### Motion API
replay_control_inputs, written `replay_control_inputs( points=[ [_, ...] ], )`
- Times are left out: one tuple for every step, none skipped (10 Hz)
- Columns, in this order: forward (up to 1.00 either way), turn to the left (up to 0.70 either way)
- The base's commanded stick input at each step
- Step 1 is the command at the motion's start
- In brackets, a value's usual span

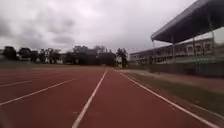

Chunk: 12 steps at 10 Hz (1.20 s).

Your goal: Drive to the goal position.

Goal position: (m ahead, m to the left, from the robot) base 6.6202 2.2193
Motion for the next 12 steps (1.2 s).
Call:
replay_control_inputs(
  points=[
    [0.50,0.00],
    [0.50,0.00],
    [0.50,0.00],
    [0.50,0.00],
    [0.50,0.00],
    [0.50,0.00],
    [0.50,0.00],
    [0.50,0.00],
    [0.50,0.00],
    [0.50,0.00],
    [0.50,0.00],
    [0.50,0.00]
  ],
)
